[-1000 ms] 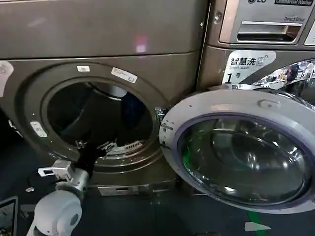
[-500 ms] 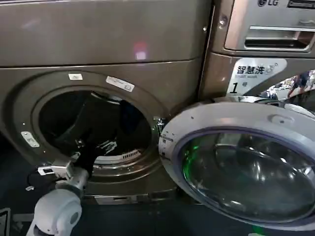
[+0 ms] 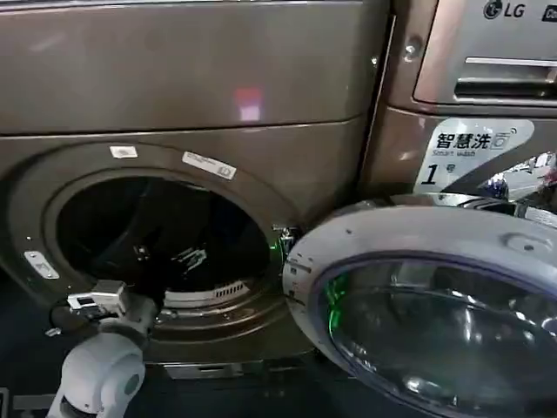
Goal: Grasp the clothes from the dryer.
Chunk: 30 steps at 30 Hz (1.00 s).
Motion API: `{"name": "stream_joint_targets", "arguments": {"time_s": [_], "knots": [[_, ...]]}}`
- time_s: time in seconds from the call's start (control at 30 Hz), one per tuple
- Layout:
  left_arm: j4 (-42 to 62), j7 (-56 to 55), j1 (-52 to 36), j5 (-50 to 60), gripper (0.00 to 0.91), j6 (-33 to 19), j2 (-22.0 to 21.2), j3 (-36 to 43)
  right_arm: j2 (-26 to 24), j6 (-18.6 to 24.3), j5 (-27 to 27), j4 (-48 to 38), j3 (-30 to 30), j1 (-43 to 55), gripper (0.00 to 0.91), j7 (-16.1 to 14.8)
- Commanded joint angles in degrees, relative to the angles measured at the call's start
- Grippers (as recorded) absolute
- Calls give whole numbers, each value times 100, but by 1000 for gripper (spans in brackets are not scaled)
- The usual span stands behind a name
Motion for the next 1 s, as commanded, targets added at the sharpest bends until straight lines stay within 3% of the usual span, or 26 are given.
{"name": "stream_joint_targets", "arguments": {"time_s": [0.03, 1.0], "knots": [[15, -1, -2, 9, 907, 17, -4, 19, 0, 0, -3, 1, -2, 10, 907, 2], [60, -1, -54, 37, 907, -4, -28, 70, 18, 44, -29, -36, 78, -16, 907, 16]]}}
